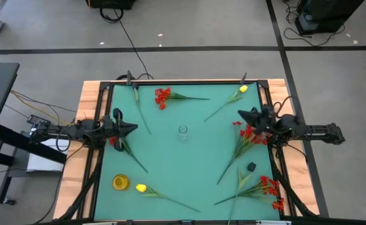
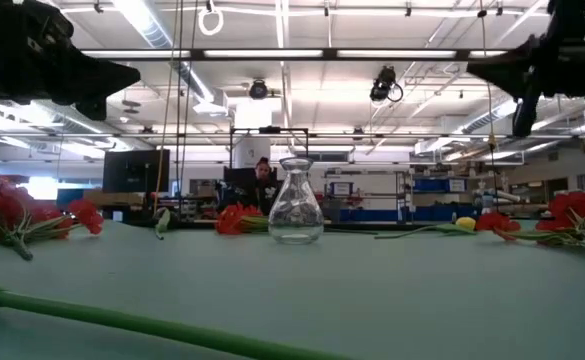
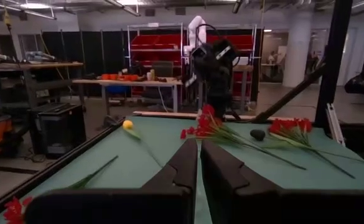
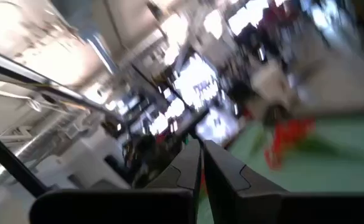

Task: Sort flowers into vase by color
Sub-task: Put the yellow tulip into the transparent vase

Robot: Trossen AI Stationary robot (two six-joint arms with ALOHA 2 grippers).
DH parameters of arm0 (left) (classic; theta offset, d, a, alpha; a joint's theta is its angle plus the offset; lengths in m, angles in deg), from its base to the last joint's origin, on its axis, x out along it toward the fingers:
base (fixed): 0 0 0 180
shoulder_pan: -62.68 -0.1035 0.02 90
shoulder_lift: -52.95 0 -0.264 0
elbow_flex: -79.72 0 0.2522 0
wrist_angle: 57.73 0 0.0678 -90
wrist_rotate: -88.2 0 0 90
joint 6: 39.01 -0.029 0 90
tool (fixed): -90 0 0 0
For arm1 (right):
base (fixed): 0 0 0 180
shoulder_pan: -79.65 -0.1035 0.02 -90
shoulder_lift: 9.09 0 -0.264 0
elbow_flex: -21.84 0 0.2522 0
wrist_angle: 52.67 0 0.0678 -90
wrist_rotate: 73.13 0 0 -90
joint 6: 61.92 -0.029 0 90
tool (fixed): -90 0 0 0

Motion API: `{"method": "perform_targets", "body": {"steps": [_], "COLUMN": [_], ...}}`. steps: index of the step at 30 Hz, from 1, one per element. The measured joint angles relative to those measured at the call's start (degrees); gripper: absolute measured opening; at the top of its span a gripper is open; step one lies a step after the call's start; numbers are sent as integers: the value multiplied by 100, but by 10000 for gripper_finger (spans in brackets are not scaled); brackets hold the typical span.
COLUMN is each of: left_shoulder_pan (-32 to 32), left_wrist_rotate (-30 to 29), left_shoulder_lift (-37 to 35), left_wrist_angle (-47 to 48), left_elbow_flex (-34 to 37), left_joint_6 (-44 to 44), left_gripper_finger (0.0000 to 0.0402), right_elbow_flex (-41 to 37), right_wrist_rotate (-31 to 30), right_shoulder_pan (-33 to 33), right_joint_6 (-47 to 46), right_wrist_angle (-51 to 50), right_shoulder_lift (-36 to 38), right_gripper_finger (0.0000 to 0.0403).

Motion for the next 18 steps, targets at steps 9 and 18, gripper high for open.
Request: {"method": "perform_targets", "body": {"steps": [9, 18], "left_shoulder_pan": [-2, -2], "left_wrist_rotate": [-588, -2393], "left_shoulder_lift": [0, 0], "left_wrist_angle": [-129, -441], "left_elbow_flex": [0, 2], "left_joint_6": [16, 410], "left_gripper_finger": [27, 27], "right_elbow_flex": [3, 1448], "right_wrist_rotate": [354, -1409], "right_shoulder_pan": [2, 106], "right_joint_6": [-1848, -1710], "right_wrist_angle": [406, -395], "right_shoulder_lift": [-1033, -2852], "right_gripper_finger": [8, 5]}}
